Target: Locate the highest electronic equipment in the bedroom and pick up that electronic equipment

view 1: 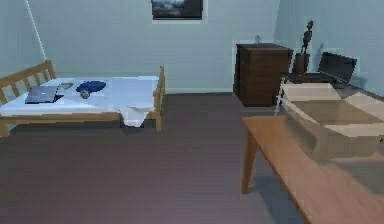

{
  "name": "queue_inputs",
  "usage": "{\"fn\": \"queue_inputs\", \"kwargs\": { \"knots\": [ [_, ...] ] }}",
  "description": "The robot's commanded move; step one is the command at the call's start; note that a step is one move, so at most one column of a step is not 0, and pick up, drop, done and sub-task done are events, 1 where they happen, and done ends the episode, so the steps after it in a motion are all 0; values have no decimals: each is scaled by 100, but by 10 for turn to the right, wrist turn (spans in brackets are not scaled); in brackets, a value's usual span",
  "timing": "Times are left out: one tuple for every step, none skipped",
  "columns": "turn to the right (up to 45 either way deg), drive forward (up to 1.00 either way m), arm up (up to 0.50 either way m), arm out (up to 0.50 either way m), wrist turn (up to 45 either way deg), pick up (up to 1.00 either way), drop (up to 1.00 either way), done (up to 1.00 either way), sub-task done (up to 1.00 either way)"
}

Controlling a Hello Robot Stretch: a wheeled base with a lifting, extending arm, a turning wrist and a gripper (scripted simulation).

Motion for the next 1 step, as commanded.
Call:
{"fn": "queue_inputs", "kwargs": {
  "knots": [
    [0, 100, 0, 0, 0, 0, 0, 0, 0]
  ]
}}
